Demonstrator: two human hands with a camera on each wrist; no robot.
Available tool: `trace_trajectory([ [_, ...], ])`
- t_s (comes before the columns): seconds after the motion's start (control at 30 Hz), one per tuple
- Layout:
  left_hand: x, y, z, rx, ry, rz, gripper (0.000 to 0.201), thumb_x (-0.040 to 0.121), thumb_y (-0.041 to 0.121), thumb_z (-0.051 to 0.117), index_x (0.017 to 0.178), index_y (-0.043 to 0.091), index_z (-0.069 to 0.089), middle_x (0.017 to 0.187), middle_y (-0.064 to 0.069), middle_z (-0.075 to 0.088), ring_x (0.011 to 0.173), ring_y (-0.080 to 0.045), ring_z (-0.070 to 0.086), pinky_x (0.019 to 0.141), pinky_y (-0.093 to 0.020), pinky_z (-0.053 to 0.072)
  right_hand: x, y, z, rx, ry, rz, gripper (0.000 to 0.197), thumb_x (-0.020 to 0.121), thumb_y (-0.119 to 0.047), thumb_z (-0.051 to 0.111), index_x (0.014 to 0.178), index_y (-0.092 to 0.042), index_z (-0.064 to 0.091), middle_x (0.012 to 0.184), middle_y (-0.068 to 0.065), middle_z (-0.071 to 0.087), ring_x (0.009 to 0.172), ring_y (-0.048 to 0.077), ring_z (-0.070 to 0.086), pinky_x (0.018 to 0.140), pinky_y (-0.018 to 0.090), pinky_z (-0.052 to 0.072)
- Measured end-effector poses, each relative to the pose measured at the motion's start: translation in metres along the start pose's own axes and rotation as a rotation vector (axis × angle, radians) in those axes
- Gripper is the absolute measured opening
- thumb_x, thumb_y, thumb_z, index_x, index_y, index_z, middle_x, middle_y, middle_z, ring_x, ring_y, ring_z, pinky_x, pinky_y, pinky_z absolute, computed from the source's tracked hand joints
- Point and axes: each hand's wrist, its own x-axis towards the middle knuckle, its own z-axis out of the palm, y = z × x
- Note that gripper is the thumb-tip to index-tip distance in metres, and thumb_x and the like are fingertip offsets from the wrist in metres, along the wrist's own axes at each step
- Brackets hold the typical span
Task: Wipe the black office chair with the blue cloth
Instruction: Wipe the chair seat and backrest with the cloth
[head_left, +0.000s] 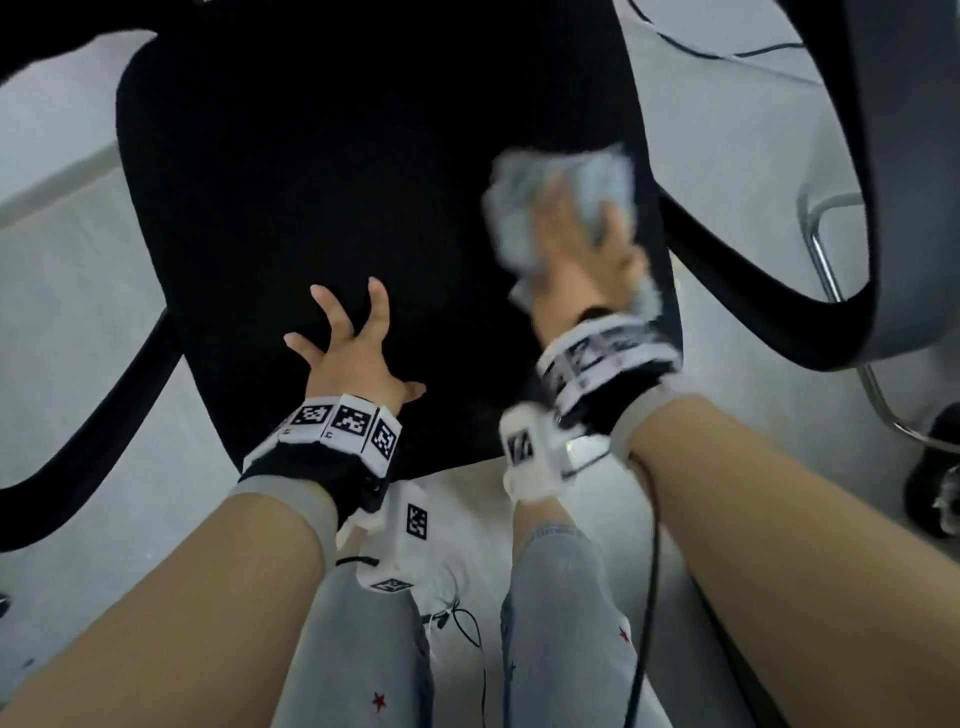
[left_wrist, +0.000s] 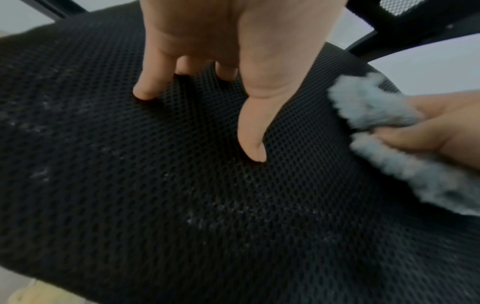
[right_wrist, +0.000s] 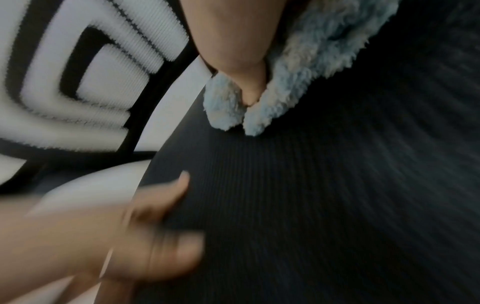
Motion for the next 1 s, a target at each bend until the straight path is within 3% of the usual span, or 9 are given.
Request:
trace_trajectory([
  [0.07,-0.001,-0.001,0.001,0.017,0.014,0.009,0.107,0.077,0.035,0.070,0.142,0.045,-0.015,0.150,-0.002,-0.037,0.137,-0.052,-0.017,0.094,-0.046,0.046,-0.034,-0.006,0.028,-0.052,-0.201,-0.367,0.067,0.088,-0.016,0.050,0.144,-0.031,0.018,0.156,0.002,0.013,0.141,0.027,0.006,0.113,0.050,0.008],
  [0.13,-0.002,-0.004,0.001,0.033,0.021,0.017,0.106,0.076,0.043,0.068,0.141,0.046,-0.015,0.151,-0.001,-0.036,0.138,-0.052,-0.016,0.091,-0.048,0.047,-0.062,0.008,0.048,-0.141,-0.194,-0.666,0.070,0.080,-0.018,0.063,0.141,-0.029,0.030,0.152,-0.005,0.026,0.137,0.024,0.012,0.106,0.052,0.023],
  [0.17,-0.002,-0.005,0.002,0.040,0.024,0.022,0.105,0.076,0.046,0.067,0.141,0.047,-0.016,0.151,0.000,-0.035,0.138,-0.051,-0.015,0.090,-0.048,0.047,-0.064,0.020,0.049,-0.171,-0.163,-0.692,0.073,0.076,-0.018,0.067,0.139,-0.029,0.033,0.151,-0.007,0.030,0.136,0.024,0.015,0.101,0.052,0.029],
  [0.33,-0.003,-0.007,0.007,0.062,0.078,0.019,0.105,0.077,0.042,0.067,0.139,0.050,-0.017,0.151,0.002,-0.036,0.141,-0.046,-0.013,0.093,-0.051,0.045,-0.033,0.058,0.018,-0.117,0.007,-0.337,0.076,0.084,-0.016,0.056,0.143,-0.040,0.014,0.153,-0.022,0.003,0.140,0.022,0.005,0.106,0.044,0.017],
  [0.57,0.001,-0.003,0.007,-0.048,0.134,0.084,0.098,0.079,0.041,0.065,0.141,0.049,-0.010,0.154,0.005,-0.031,0.144,-0.040,-0.008,0.098,-0.052,0.041,-0.004,0.056,0.006,-0.105,0.120,-0.324,0.068,0.086,-0.017,0.051,0.141,-0.041,0.020,0.154,-0.020,0.011,0.141,0.023,0.007,0.107,0.041,0.015],
  [0.73,-0.007,-0.053,0.023,-0.261,0.303,0.133,0.095,0.077,0.021,0.071,0.147,0.033,0.009,0.159,0.005,-0.013,0.147,-0.020,0.007,0.110,-0.038,0.031,-0.015,0.059,-0.003,0.123,0.205,0.140,0.072,0.087,-0.008,0.049,0.142,-0.041,0.016,0.155,-0.018,0.003,0.141,0.023,0.006,0.112,0.039,0.011],
  [0.83,-0.018,-0.091,0.044,-0.299,0.348,0.031,0.099,0.075,0.025,0.073,0.148,0.028,0.006,0.159,-0.003,-0.012,0.147,-0.024,-0.006,0.116,-0.043,0.017,-0.040,0.029,0.026,0.045,0.206,0.240,0.074,0.086,-0.014,0.054,0.142,-0.040,0.014,0.154,-0.021,0.005,0.141,0.023,0.006,0.109,0.043,0.014],
  [0.9,-0.026,-0.105,0.054,-0.386,0.327,-0.068,0.104,0.074,0.029,0.074,0.148,0.028,0.001,0.158,-0.008,-0.013,0.146,-0.032,-0.005,0.116,-0.048,0.015,-0.066,0.006,0.059,0.010,0.022,0.058,0.083,0.083,-0.020,0.060,0.142,-0.042,0.007,0.155,-0.017,0.003,0.141,0.026,0.003,0.107,0.045,0.013],
  [1.0,-0.031,-0.112,0.060,-0.553,0.284,-0.228,0.106,0.075,0.032,0.072,0.147,0.035,-0.006,0.158,-0.013,-0.008,0.144,-0.038,0.008,0.114,-0.049,0.021,-0.101,-0.001,0.092,-0.050,-0.036,-0.498,0.084,0.075,-0.015,0.068,0.138,-0.042,0.020,0.152,-0.013,0.025,0.133,0.023,0.016,0.098,0.039,0.015],
])
